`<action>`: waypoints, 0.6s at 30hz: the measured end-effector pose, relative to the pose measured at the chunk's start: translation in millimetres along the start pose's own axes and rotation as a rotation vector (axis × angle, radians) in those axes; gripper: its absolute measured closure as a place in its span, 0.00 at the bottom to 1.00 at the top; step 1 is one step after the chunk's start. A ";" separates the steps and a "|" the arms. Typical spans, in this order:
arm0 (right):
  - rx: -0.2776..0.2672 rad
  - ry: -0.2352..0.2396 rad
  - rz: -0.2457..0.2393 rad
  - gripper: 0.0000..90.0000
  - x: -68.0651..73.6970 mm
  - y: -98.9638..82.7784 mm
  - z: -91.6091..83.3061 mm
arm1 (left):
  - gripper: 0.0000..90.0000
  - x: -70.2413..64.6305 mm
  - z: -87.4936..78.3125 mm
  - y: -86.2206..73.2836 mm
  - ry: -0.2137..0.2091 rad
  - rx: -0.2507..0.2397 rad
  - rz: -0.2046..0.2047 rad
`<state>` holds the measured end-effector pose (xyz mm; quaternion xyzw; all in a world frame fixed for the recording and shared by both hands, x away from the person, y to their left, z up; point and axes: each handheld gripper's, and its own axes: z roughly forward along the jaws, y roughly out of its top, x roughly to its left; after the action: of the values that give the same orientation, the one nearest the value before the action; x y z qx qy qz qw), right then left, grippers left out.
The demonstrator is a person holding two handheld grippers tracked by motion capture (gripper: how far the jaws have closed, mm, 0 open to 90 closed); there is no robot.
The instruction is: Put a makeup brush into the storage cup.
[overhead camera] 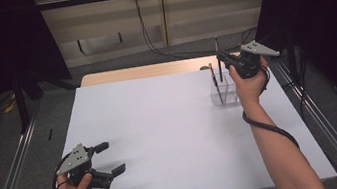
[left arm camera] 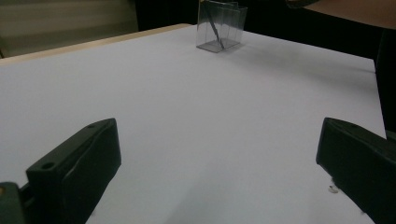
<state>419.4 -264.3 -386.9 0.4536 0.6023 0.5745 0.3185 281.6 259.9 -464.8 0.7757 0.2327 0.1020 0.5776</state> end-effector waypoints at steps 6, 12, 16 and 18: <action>0.000 0.002 -0.002 0.94 1.3 -0.2 0.3 | 0.00 -0.3 0.6 -0.2 -0.001 -0.002 -0.004; 0.006 0.005 -0.004 0.94 2.1 -3.5 1.4 | 0.00 -0.1 0.8 -0.7 -0.001 -0.001 -0.005; 0.008 0.006 -0.003 0.94 2.3 -6.1 2.3 | 0.00 0.1 0.7 -0.8 -0.001 -0.001 -0.004; 0.012 0.006 0.003 0.94 3.2 -7.1 2.1 | 0.00 0.0 0.9 -1.1 -0.001 -0.001 -0.007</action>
<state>418.8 -260.0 -393.6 0.4547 0.6058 0.5729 0.3131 281.8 259.4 -466.1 0.7747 0.2351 0.0994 0.5786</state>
